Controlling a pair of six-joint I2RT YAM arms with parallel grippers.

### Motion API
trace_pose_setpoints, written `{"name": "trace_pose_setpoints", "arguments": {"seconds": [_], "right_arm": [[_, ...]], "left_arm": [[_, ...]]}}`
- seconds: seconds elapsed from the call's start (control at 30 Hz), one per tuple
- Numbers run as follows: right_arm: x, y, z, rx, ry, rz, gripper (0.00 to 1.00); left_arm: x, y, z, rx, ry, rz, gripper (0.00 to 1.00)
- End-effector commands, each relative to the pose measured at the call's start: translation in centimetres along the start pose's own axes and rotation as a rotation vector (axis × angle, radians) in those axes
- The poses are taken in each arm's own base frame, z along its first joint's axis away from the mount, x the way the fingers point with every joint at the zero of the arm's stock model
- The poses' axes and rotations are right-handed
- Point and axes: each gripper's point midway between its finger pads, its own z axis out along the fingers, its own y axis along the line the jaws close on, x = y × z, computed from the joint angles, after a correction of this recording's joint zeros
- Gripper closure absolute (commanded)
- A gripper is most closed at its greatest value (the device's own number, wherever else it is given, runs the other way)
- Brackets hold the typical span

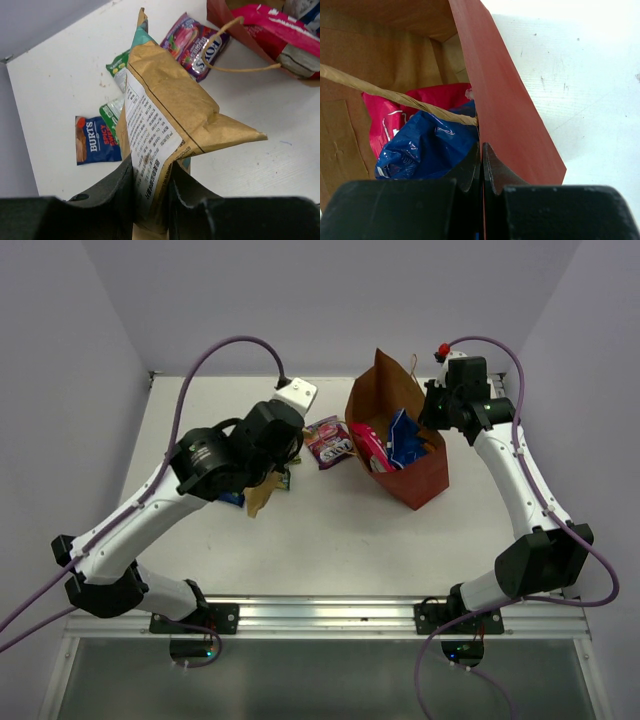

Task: Place the snacks into the paper bag
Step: Pick up the snack from the center of the board, then place the snack in the paper bag.

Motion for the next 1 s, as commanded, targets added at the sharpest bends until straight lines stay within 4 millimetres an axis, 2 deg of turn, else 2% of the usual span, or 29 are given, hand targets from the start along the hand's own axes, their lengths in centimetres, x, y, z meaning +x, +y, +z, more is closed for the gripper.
{"name": "trace_pose_setpoints", "arguments": {"seconds": [0.0, 0.1, 0.17, 0.2, 0.37, 0.5, 0.8, 0.97], "right_arm": [[-1.0, 0.9, -0.7, -0.043, -0.044, -0.016, 1.00], [-1.0, 0.9, -0.6, -0.046, -0.042, -0.017, 1.00], [-1.1, 1.0, -0.5, -0.049, -0.041, -0.019, 1.00], [-1.1, 1.0, -0.6, -0.052, -0.042, -0.023, 1.00], [-1.6, 1.3, -0.9, -0.070, -0.056, -0.036, 1.00], [-1.9, 1.6, -1.1, -0.082, -0.065, -0.044, 1.00], [-2.0, 1.8, -1.1, -0.094, -0.074, -0.049, 1.00], [-1.8, 1.6, -1.0, -0.085, -0.071, -0.046, 1.00]], "left_arm": [[-3.2, 3.3, -2.9, -0.043, -0.110, -0.020, 0.96], [-5.7, 3.3, -3.9, -0.012, -0.182, -0.014, 0.98], [-7.6, 2.7, -4.3, 0.034, -0.235, 0.003, 0.98], [-8.9, 2.7, -5.1, 0.058, -0.278, -0.011, 0.98], [-14.1, 0.8, -7.1, 0.190, -0.456, 0.015, 0.99], [-17.4, -0.9, -8.6, 0.287, -0.582, 0.024, 0.99], [-20.4, -4.3, -10.2, 0.468, -0.710, 0.013, 0.99], [-20.0, -5.6, -8.7, 0.490, -0.670, -0.032, 0.99]]}}
